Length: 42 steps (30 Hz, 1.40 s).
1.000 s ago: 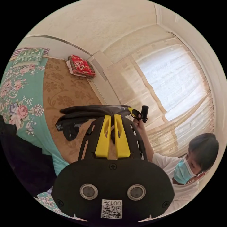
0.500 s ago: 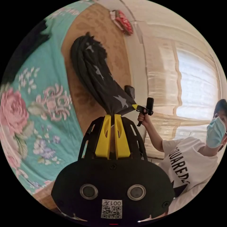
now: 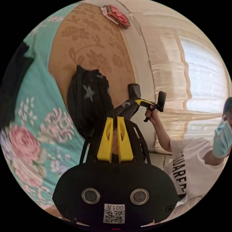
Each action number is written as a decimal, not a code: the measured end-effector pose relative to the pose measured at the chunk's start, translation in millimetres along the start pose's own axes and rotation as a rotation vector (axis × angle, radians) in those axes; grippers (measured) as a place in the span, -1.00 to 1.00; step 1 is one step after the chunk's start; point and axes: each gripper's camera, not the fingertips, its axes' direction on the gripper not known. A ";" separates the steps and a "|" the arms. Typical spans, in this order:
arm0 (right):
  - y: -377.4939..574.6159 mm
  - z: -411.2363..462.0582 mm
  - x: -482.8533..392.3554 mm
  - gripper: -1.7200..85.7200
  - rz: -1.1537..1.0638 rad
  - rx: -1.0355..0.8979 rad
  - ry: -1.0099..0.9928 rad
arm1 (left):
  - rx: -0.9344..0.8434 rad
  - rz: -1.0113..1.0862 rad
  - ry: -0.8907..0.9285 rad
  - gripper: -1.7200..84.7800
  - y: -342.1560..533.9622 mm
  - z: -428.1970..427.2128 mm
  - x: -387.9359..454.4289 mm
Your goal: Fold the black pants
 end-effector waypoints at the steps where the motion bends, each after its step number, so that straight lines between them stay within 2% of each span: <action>1: -13.5 5.9 4.3 -0.92 -0.005 -0.001 0.038 | 0.025 0.014 -0.086 -0.95 -36.3 -1.0 -3.6; 5: -62.3 52.6 34.6 -0.84 0.054 -0.126 0.280 | -0.003 -0.072 -0.267 -0.80 -110.8 13.2 -27.5; 11: -19.4 36.3 -8.5 -0.77 0.008 -0.017 0.380 | 0.055 0.005 -0.320 -0.77 -74.0 33.3 1.6; 15: 19.0 49.5 -30.0 -0.71 0.061 -0.068 0.331 | 0.066 0.012 -0.303 -0.77 -57.5 54.8 17.5; 18: 34.3 73.3 -40.4 -0.77 0.089 -0.091 0.277 | 0.064 0.001 -0.280 -0.82 -63.6 76.1 24.0; 21: 40.0 95.6 -46.1 -0.87 0.076 -0.106 0.377 | 0.042 0.016 -0.400 -0.92 -68.6 96.5 30.0; 26: 43.1 86.3 -33.5 -0.90 0.194 -0.053 0.243 | 0.190 -0.144 -0.283 -0.98 -53.2 89.2 36.6; 30: 35.7 51.4 -55.7 -0.90 0.218 0.000 0.411 | 0.232 -0.124 -0.305 -0.97 -47.2 74.9 63.5; 33: 17.6 45.4 -71.3 -0.86 0.157 0.068 0.346 | 0.217 0.026 -0.232 -0.92 -68.4 79.9 99.6; 36: -3.6 70.0 -75.3 -0.81 0.118 -0.005 0.341 | 0.109 0.241 -0.240 -0.88 -114.8 114.0 142.1; 40: -21.3 105.4 -85.8 -0.81 0.046 -0.062 0.305 | -0.150 0.574 -0.280 -0.89 -183.0 192.8 190.7; 42: -26.2 131.1 -98.2 -0.84 -0.030 -0.141 0.396 | -0.309 0.656 -0.338 -0.93 -202.1 228.4 199.9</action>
